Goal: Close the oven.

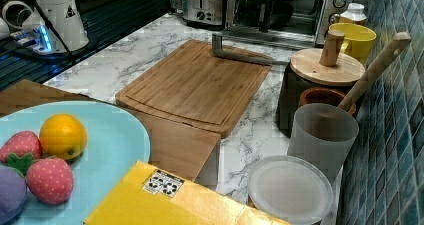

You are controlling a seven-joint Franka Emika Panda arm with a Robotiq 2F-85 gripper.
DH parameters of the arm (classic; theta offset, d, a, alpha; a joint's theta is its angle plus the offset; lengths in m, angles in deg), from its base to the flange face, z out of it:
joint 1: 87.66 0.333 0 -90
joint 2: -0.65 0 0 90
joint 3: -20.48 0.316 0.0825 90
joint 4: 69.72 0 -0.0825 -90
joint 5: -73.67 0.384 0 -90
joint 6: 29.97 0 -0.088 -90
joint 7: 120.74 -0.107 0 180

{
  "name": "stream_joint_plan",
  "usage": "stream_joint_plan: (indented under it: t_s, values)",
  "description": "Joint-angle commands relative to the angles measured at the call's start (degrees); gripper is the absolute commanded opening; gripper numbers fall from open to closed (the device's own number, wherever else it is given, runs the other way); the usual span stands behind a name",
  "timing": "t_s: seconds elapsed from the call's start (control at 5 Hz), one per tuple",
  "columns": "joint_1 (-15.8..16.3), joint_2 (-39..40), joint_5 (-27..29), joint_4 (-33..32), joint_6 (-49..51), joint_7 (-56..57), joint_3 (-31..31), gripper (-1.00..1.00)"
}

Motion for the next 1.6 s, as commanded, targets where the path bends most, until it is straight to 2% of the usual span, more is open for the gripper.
stream_joint_plan:
  t_s: [0.2,0.4,1.0,1.2,1.6]
  values:
    - [-0.9,2.51,4.26,3.86,0.7,1.41,1.71,-1.0]
    - [-1.43,1.87,4.96,3.24,2.21,3.68,3.97,-1.0]
    - [1.37,6.62,1.29,6.48,2.29,-1.12,6.76,-1.0]
    - [1.59,7.73,2.37,7.1,1.53,-2.22,7.07,-1.0]
    - [0.37,8.51,4.7,10.48,6.14,-1.17,8.91,-1.0]
